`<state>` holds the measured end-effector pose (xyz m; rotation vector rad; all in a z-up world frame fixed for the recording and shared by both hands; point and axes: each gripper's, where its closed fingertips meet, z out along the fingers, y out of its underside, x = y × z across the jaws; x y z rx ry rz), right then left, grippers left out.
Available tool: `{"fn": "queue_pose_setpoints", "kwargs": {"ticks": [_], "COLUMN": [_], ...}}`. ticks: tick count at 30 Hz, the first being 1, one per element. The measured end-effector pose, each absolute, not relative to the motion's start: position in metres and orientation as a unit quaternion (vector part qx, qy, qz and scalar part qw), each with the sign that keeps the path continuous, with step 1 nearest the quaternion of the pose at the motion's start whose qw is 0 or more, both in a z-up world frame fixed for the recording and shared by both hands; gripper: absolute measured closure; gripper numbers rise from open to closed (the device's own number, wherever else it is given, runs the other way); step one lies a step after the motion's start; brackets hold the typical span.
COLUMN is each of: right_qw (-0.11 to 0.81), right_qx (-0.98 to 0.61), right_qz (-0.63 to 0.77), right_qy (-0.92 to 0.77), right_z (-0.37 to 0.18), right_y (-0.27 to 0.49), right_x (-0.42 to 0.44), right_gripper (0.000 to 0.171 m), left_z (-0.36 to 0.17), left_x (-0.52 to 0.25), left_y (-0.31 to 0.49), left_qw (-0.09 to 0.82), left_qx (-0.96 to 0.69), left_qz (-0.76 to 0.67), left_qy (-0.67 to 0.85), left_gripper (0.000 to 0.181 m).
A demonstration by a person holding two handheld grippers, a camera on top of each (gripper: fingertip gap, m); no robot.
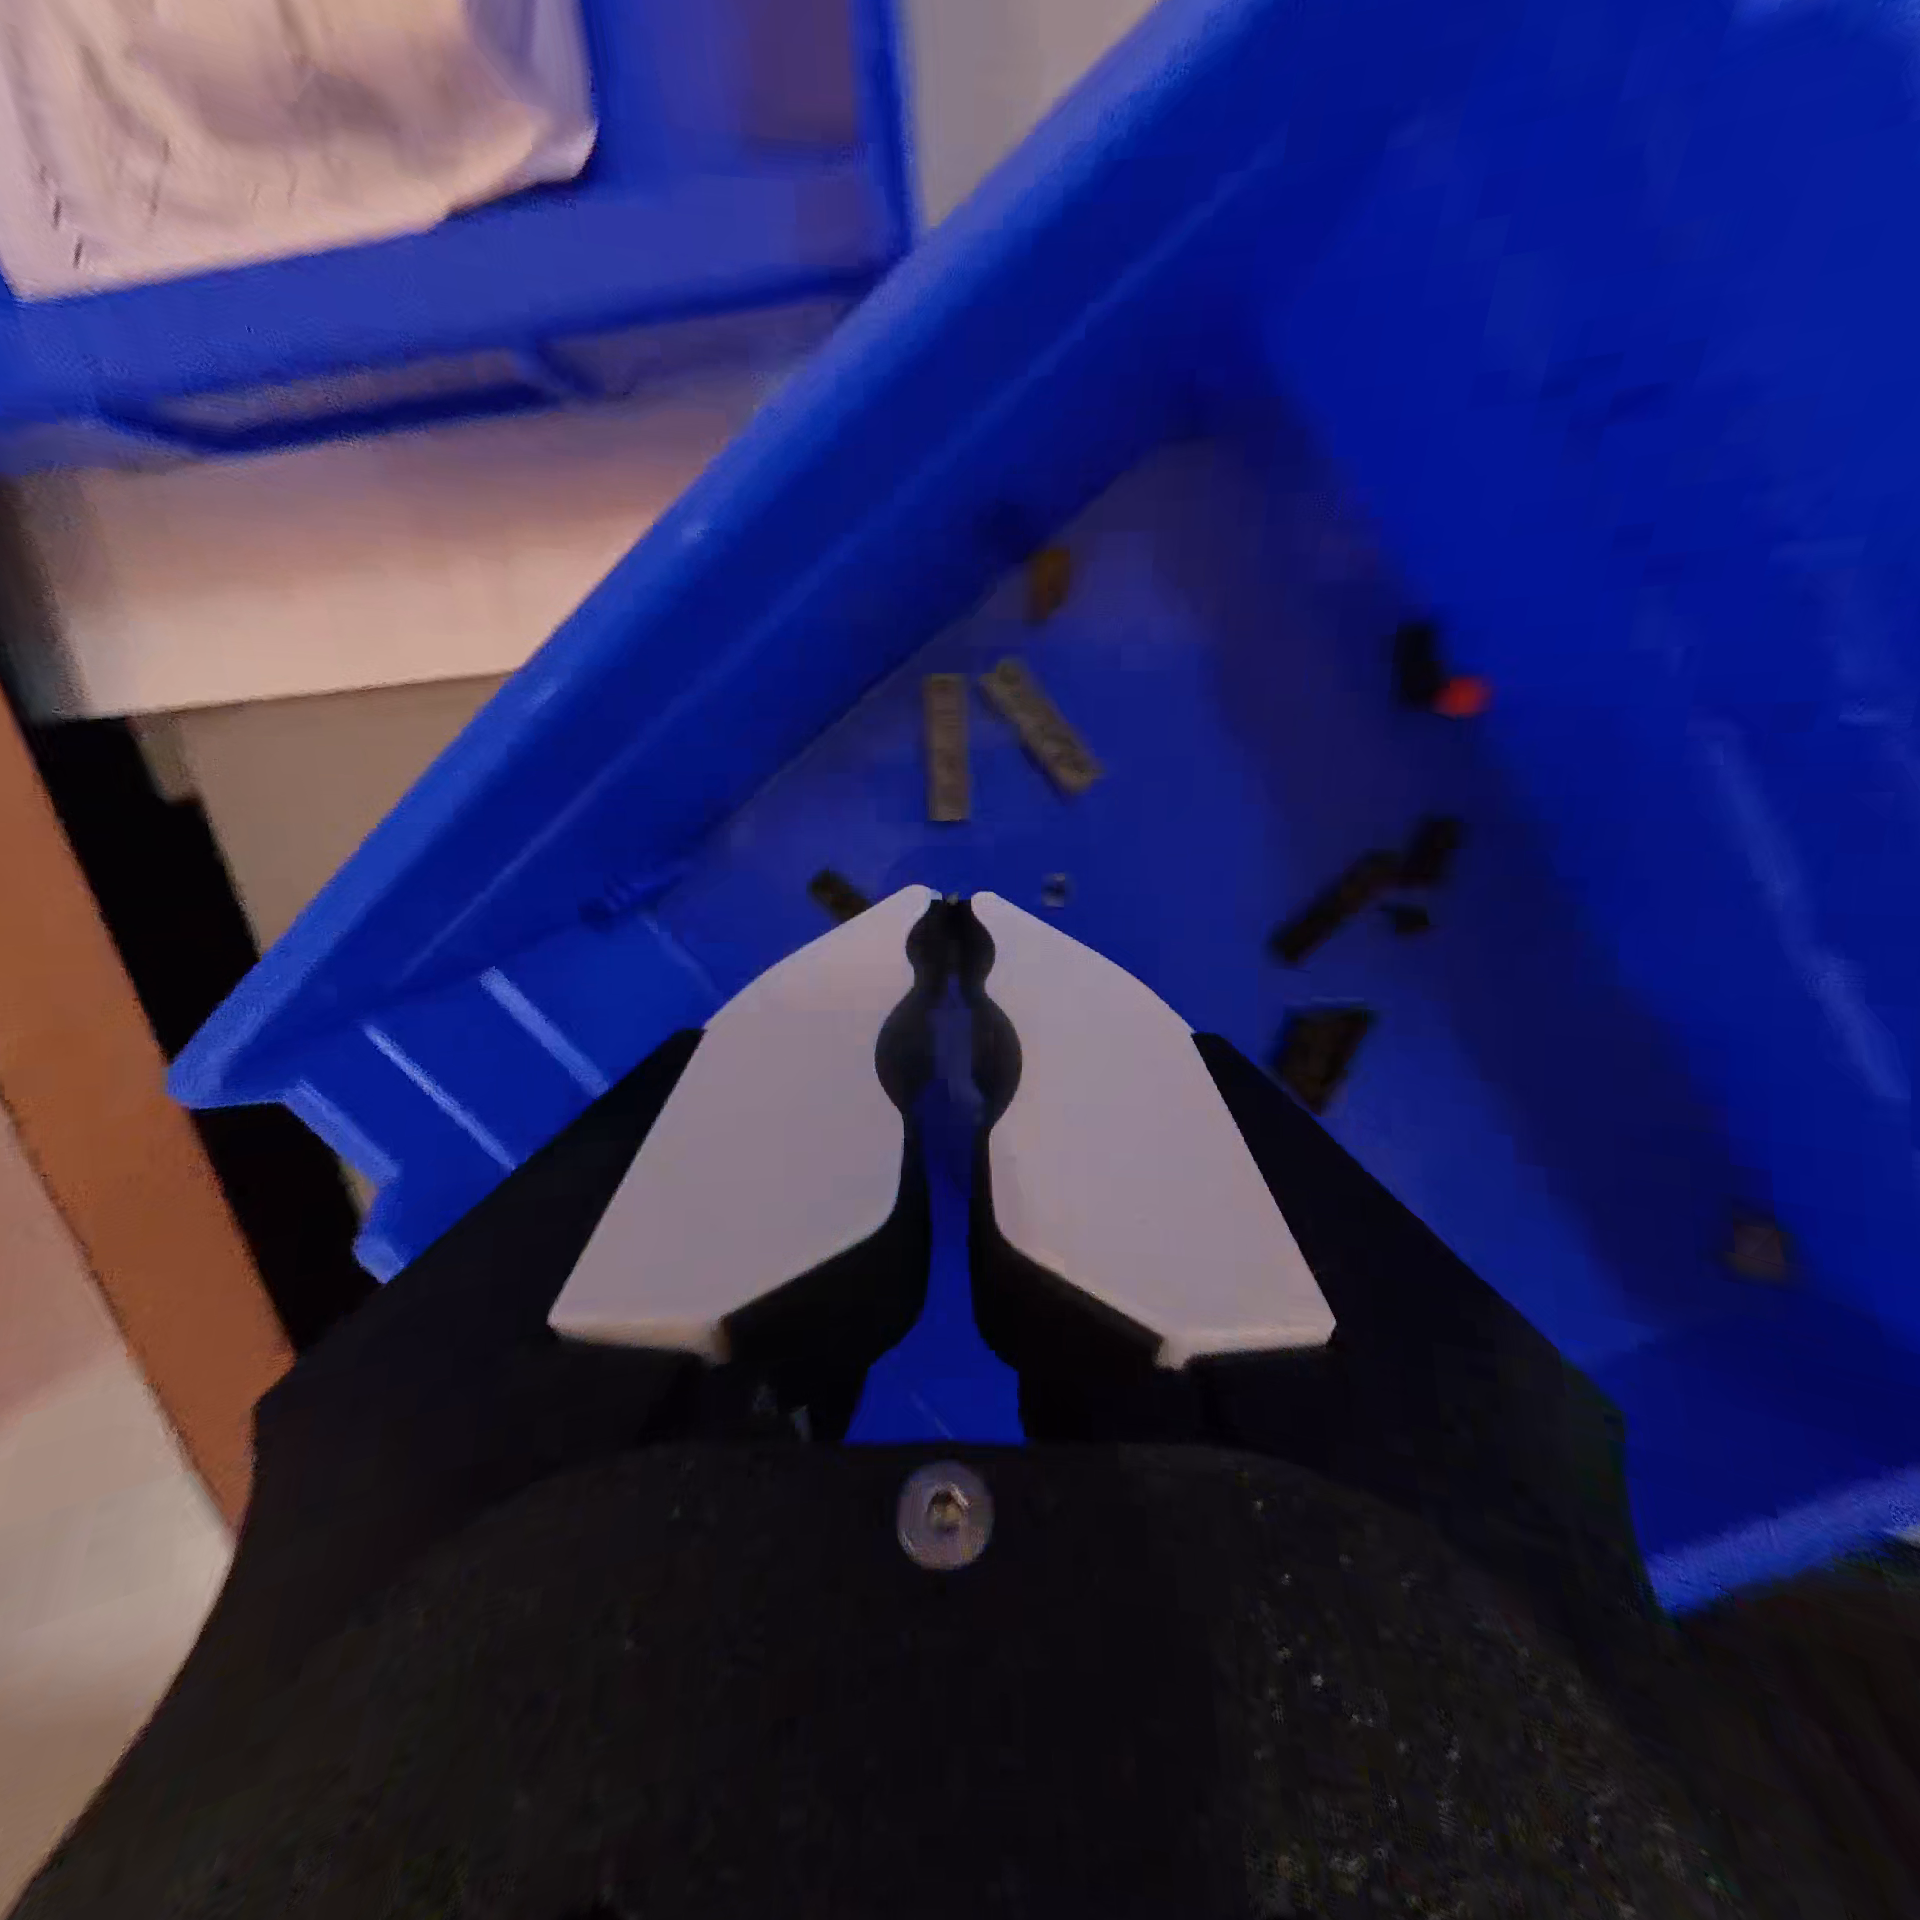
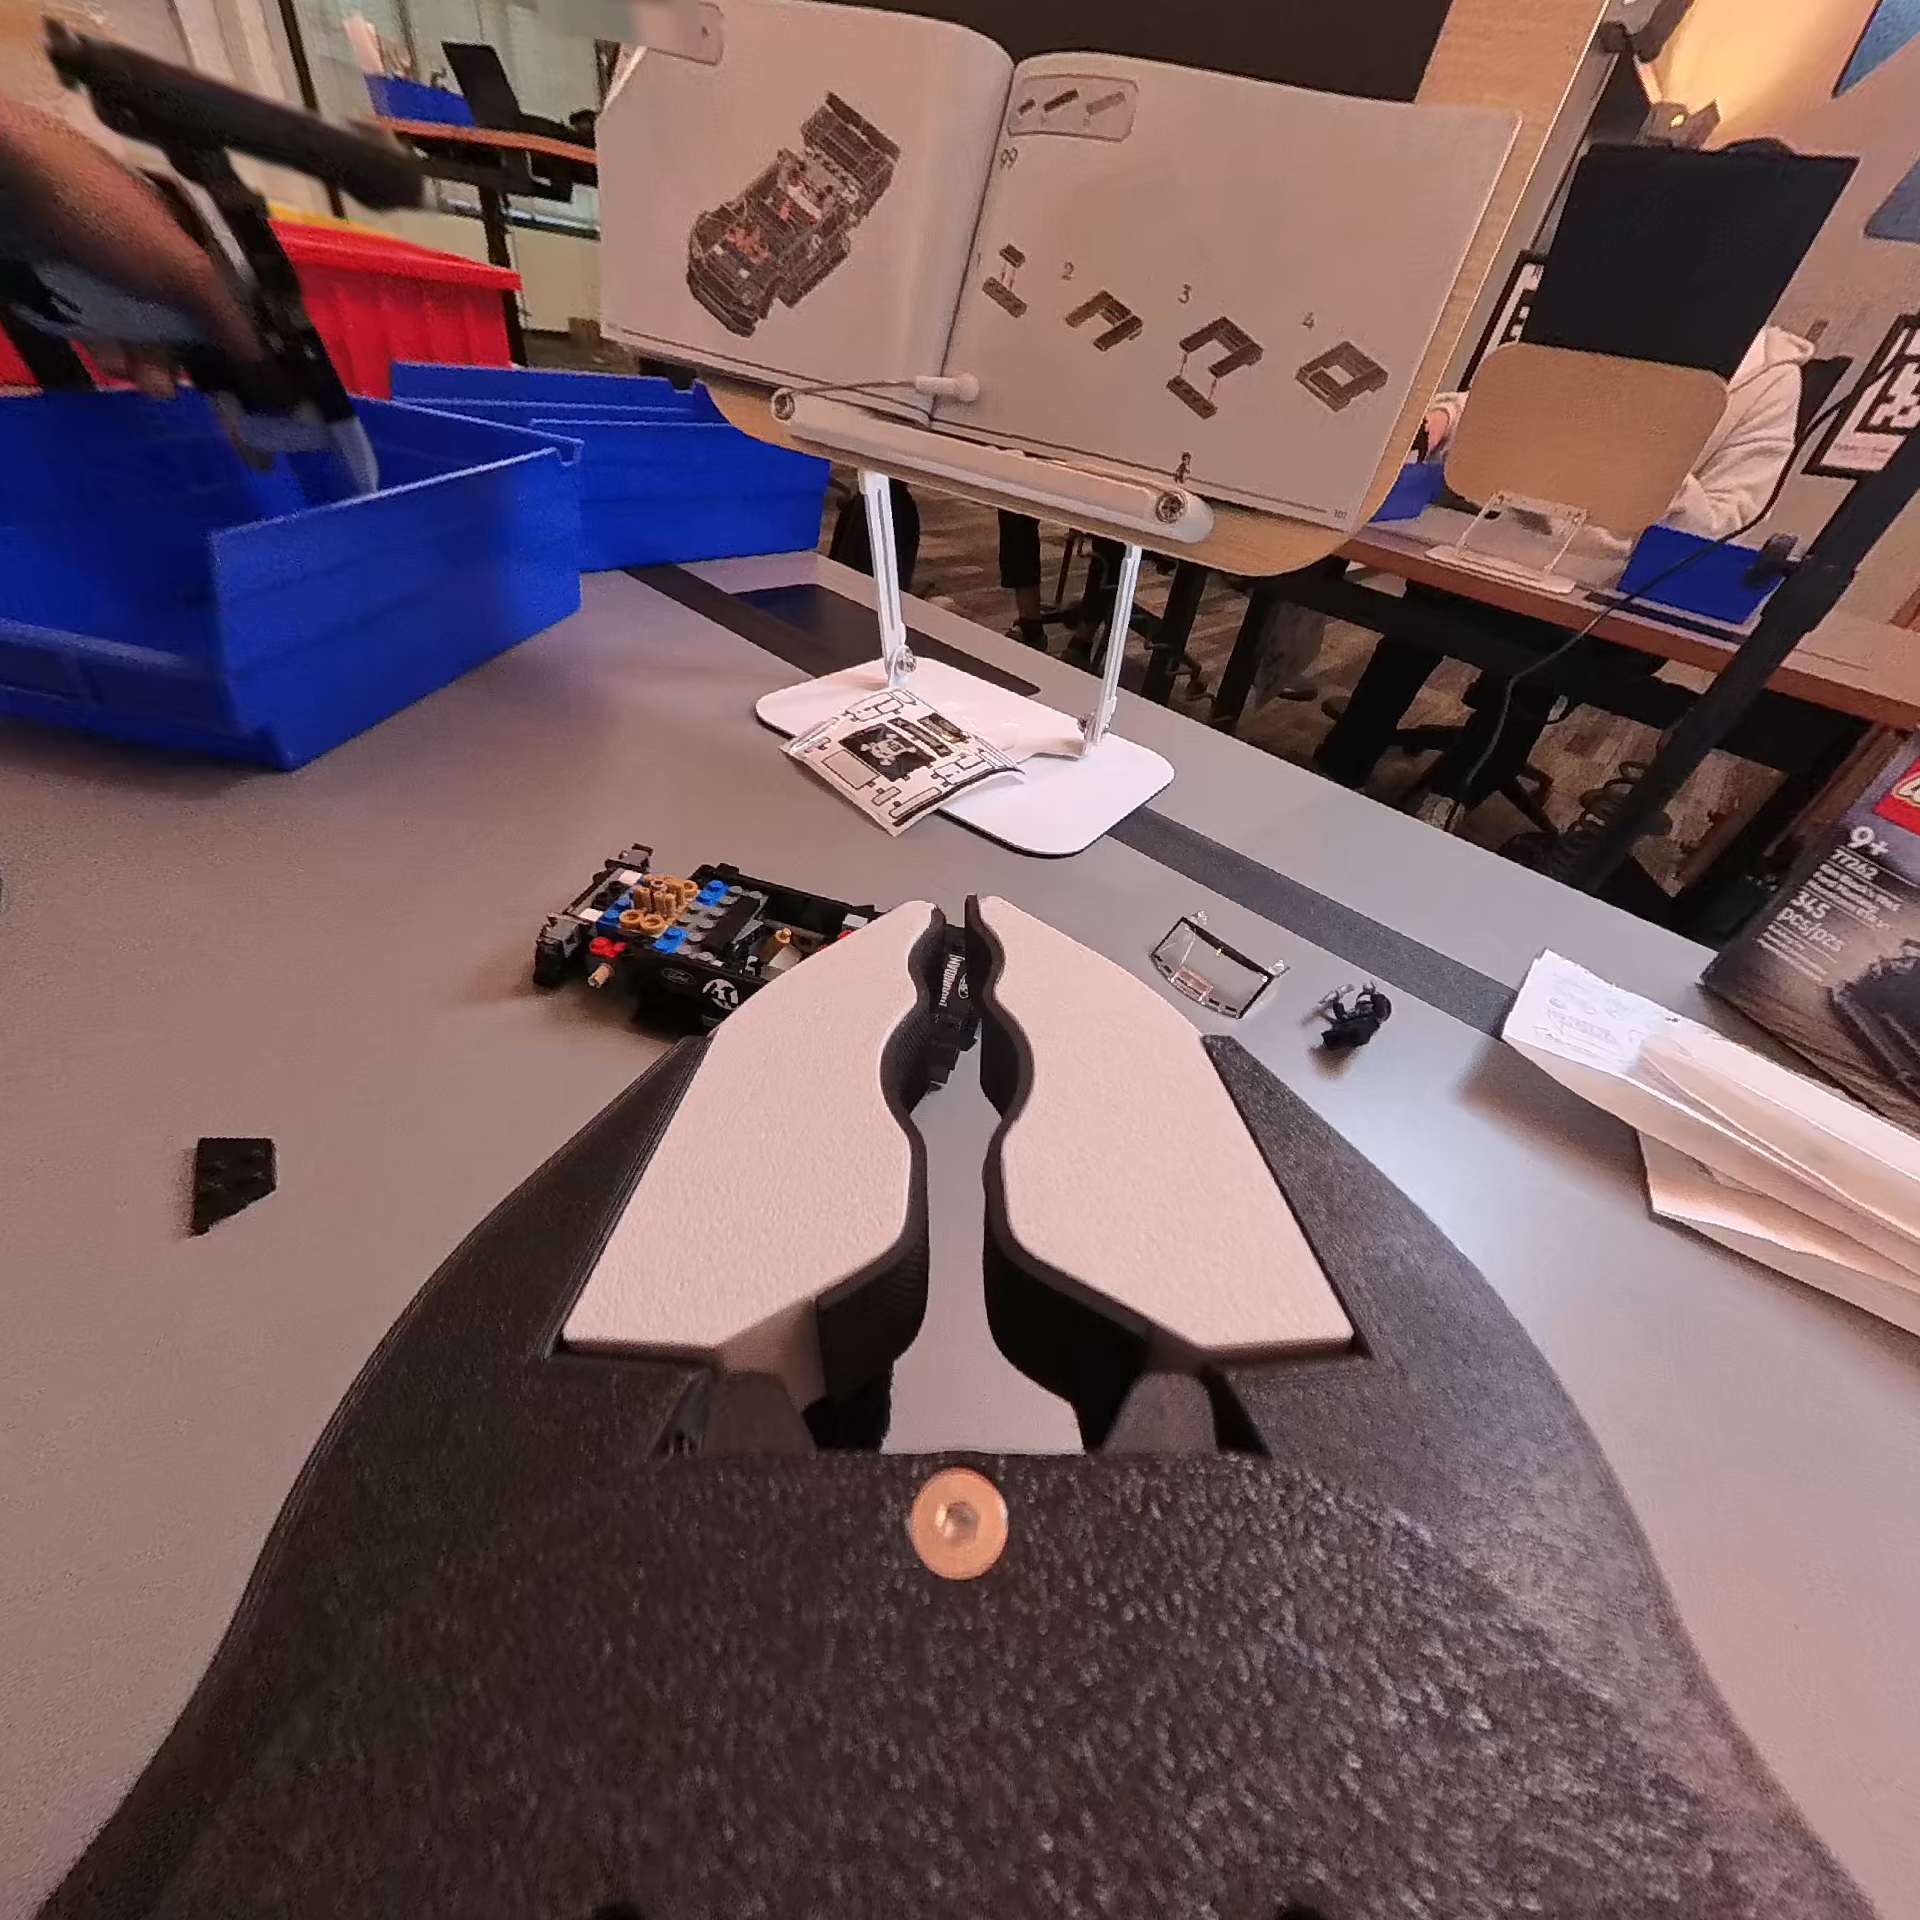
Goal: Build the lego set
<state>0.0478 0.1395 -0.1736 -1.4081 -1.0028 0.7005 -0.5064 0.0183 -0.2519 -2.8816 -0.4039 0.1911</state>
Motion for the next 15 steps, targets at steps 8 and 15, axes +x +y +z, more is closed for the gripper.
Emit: {"fn": "queue_pose_setpoints", "kwargs": {"ticks": [8, 15], "right_qw": [0.599, 0.597], "right_qx": [-0.604, -0.603], "right_qz": [0.295, 0.286], "right_qy": [-0.435, -0.445], "right_z": [-0.173, -0.177], "right_y": [0.138, 0.134], "right_x": [0.046, 0.041], "right_gripper": [0.168, 0.168], "left_z": [-0.138, -0.03], "left_x": [-0.372, -0.285], "left_y": [0.043, -0.01], "left_qw": [0.401, 0.59], "left_qx": [-0.883, -0.624], "left_qz": [-0.238, -0.507], "left_qy": [-0.045, 0.072], "left_gripper": [0.18, 0.18]}}
